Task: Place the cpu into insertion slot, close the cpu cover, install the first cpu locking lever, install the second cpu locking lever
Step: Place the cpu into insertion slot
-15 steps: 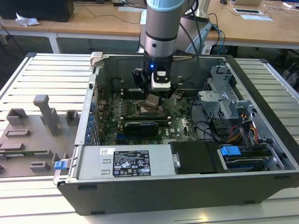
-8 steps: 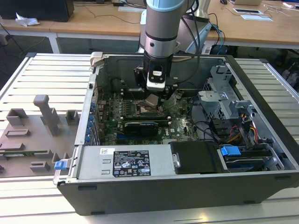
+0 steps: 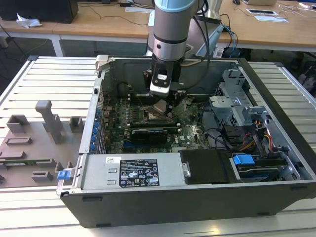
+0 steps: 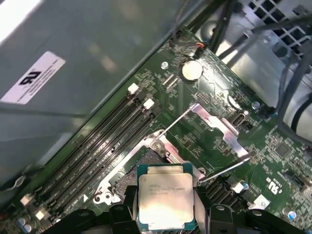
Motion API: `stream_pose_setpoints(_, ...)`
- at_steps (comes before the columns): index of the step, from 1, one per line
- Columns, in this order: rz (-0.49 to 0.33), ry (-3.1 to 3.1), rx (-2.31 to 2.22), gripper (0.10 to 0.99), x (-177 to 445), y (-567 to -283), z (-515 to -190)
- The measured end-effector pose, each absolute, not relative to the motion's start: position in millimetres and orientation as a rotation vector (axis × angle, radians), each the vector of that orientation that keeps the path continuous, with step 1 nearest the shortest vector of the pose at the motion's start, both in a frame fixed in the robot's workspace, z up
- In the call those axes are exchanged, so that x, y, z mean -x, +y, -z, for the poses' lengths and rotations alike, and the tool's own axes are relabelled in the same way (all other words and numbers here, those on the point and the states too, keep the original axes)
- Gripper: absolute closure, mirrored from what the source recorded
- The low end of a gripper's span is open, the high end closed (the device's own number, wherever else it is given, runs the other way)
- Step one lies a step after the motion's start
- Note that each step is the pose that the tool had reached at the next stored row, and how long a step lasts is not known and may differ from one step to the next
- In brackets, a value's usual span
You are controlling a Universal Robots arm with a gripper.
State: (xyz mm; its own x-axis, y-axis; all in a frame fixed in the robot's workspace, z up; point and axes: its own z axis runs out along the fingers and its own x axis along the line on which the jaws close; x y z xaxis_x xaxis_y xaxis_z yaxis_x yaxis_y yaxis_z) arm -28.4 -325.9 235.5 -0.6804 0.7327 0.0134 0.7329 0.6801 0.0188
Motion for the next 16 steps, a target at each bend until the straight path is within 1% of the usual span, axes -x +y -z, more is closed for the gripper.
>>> stream_pose_setpoints(16, 0.028, -2.683, 1.635, 0.541, 27.7, -325.9, -235.1)
